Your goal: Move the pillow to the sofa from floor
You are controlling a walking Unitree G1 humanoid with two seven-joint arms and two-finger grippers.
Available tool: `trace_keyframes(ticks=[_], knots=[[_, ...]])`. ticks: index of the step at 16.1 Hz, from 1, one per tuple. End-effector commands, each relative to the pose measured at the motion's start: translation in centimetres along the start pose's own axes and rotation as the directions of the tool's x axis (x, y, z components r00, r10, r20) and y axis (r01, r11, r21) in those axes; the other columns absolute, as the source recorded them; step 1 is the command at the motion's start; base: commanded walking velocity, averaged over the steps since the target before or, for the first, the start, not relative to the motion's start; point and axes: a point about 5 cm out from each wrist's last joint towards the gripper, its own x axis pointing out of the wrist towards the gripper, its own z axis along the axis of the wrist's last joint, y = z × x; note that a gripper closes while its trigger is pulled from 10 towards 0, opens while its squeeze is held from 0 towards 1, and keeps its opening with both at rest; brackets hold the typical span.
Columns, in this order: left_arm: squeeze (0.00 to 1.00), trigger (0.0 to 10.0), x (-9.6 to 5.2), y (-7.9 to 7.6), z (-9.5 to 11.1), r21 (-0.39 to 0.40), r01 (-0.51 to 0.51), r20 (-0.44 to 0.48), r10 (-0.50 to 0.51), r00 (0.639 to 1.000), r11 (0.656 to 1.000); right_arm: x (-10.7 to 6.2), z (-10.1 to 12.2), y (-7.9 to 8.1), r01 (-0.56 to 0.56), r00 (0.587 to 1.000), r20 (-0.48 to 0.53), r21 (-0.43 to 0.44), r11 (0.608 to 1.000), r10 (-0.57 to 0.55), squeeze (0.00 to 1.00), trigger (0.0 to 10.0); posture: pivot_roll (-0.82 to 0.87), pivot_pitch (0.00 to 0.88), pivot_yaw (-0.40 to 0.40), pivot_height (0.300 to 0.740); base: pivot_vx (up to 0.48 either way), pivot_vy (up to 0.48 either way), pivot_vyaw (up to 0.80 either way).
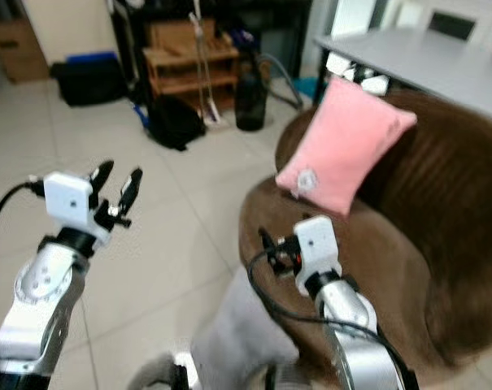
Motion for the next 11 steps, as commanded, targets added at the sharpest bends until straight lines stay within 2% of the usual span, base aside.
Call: trace_keyframes(ticks=[1,3,5,6,7,10,11], knots=[[0.00,10.0,-0.10,0.13,-0.03,0.001,-0.003,-0.003,0.003,1.000,1.000,-0.02,-0.09,0.09,-0.013,1.000,0.000,-0.003,1.000,0.013,0.00,10.0,-0.06,0.000,0.027,0.605,0.000,0.000,0.00],[0.00,10.0,-0.14,0.20,0.03,0.007,-0.009,0.002,0.009,1.000,1.000,-0.03,-0.03,0.26,-0.023,1.000,0.014,-0.004,1.000,0.023,0.00,10.0,-0.06,0.000,0.029,0.585,0.000,0.000,0.00],[0.00,10.0,-0.13,0.19,0.15,0.008,-0.010,0.010,0.010,1.000,1.000,0.00,-0.10,0.29,-0.024,1.000,0.001,-0.011,1.000,0.024,0.00,10.0,-0.06,0.000,0.028,0.585,0.000,0.000,0.00],[0.00,10.0,-0.17,0.06,0.33,0.009,-0.004,0.022,0.003,1.000,1.000,-0.03,-0.09,0.39,-0.059,0.998,-0.002,-0.070,0.996,0.059,0.00,10.0,-0.06,0.000,0.028,0.585,0.000,0.000,0.00],[0.00,10.0,-0.16,0.05,0.34,0.008,-0.003,0.023,0.003,1.000,1.000,-0.04,-0.07,0.41,-0.061,0.998,0.000,-0.071,0.996,0.061,0.00,10.0,-0.06,0.000,0.028,0.585,0.000,0.000,0.00],[0.00,10.0,-0.20,0.05,0.40,0.005,-0.003,0.031,0.003,1.000,1.000,0.06,-0.07,0.42,-0.068,0.998,-0.008,-0.080,0.994,0.068,0.00,10.0,-0.06,0.000,0.029,0.585,0.091,0.000,0.70],[0.00,10.0,-0.21,0.08,0.41,0.003,-0.004,0.031,0.004,1.000,1.000,0.15,-0.09,0.37,-0.053,0.999,-0.011,-0.065,0.996,0.052,0.00,10.0,-0.06,0.000,0.028,0.585,0.285,0.000,0.00]])
